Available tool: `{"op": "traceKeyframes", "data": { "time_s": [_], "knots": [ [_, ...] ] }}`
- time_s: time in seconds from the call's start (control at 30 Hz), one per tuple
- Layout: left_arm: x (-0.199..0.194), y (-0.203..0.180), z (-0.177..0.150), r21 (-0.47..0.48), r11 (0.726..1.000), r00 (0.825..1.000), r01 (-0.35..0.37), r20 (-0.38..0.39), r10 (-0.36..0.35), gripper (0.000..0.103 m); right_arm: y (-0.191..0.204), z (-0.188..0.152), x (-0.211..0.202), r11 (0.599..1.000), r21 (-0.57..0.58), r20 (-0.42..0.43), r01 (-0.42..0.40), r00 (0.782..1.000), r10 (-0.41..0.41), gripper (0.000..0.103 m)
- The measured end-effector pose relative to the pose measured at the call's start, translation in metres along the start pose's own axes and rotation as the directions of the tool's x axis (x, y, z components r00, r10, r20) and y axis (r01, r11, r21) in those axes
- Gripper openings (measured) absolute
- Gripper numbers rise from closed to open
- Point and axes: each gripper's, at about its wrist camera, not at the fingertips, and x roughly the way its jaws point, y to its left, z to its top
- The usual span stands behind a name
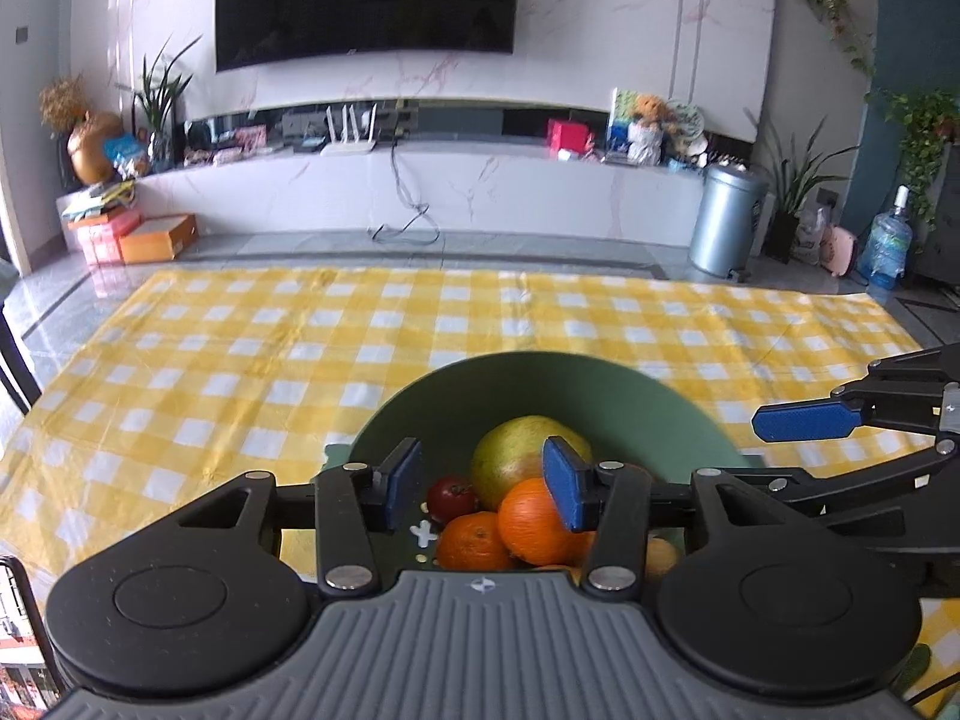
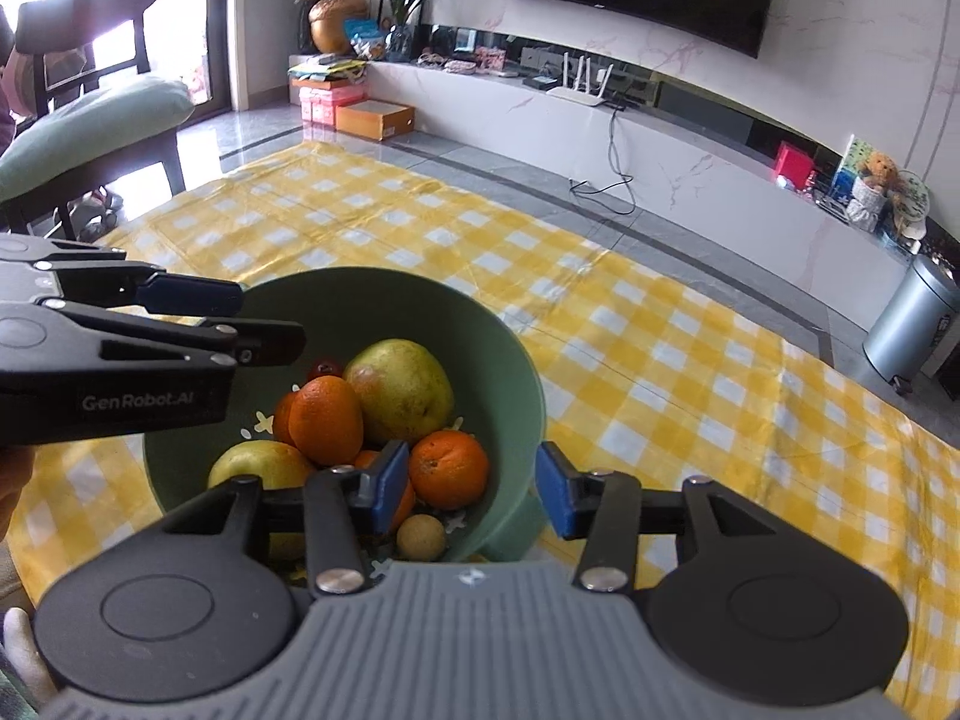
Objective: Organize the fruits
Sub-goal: 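Open the left tool to release the red fruit while the right tool releases the kiwi, then move both open tools back toward the remaining kiwis on the cloth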
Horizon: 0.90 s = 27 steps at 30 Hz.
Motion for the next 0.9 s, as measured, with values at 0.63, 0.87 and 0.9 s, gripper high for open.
{"op": "traceKeyframes", "data": {
  "time_s": [0.63,0.87,0.9],
  "knots": [
    [-0.036,-0.07,-0.02,0.085,0.981,0.982,0.173,0.058,-0.178,0.056,-0.048,-0.097,-0.084,0.966,0.228,0.037,0.118,0.991,-0.13,0.059],
    [-0.031,-0.102,-0.036,0.137,0.965,0.973,0.225,0.017,-0.229,0.056,-0.068,-0.125,-0.096,0.928,0.331,0.02,0.17,0.982,-0.187,0.062],
    [-0.031,-0.106,-0.038,0.148,0.963,0.973,0.226,0.013,-0.23,0.056,-0.07,-0.126,-0.097,0.922,0.344,0.022,0.177,0.98,-0.196,0.066]
  ]
}}
